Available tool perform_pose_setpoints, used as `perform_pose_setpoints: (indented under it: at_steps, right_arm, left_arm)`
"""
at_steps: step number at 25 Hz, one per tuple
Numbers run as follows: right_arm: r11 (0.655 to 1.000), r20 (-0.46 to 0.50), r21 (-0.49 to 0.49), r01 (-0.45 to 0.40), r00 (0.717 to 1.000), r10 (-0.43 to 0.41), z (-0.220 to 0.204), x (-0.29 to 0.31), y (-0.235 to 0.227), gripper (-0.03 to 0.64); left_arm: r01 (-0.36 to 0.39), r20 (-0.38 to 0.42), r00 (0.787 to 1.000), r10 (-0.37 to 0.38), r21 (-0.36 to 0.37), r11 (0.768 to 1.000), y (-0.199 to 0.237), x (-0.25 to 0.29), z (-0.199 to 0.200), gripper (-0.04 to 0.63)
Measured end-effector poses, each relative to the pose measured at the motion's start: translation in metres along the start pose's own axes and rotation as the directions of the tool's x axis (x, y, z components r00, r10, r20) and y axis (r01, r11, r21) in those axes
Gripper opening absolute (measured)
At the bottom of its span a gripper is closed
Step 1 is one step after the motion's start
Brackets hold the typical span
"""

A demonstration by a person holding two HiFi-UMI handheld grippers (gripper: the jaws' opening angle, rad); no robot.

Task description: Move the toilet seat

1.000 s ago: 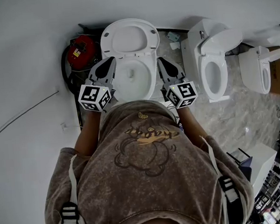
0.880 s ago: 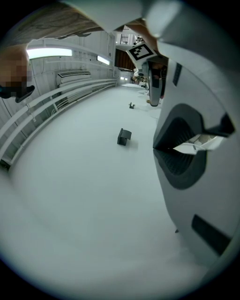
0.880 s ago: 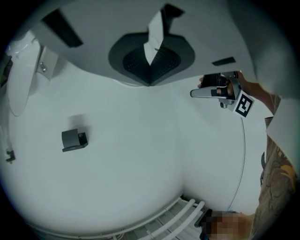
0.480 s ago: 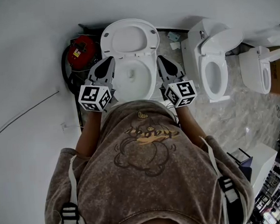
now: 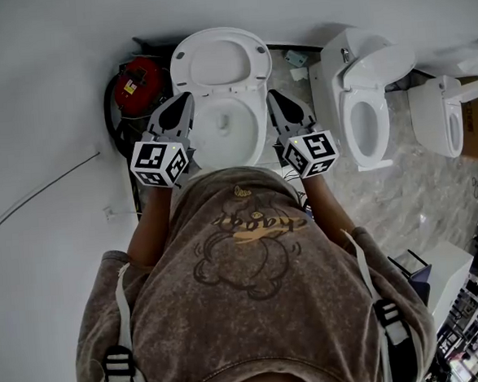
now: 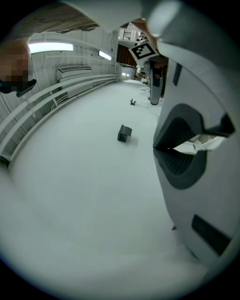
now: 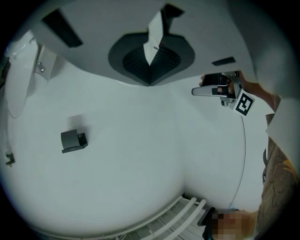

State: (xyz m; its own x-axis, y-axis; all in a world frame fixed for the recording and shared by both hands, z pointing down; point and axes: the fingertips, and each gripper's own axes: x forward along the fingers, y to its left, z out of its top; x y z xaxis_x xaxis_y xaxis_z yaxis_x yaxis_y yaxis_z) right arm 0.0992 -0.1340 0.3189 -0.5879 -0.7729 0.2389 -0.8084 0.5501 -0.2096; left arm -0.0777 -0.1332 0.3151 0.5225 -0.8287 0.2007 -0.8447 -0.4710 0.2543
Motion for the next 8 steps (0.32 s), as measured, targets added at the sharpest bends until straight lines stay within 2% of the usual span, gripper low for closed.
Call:
perform_pose_setpoints:
  at_steps: [8]
  right_arm:
    - [1.000,-0.011,0.002,-0.004,1.000,0.004,-0.0025,-0.0034,0.0016,-0.005]
  left_arm:
    - [-0.007,-0.020,1.000,0.007,-0.014,1.000,0.0004,-0.0044,-0.0040,0.011]
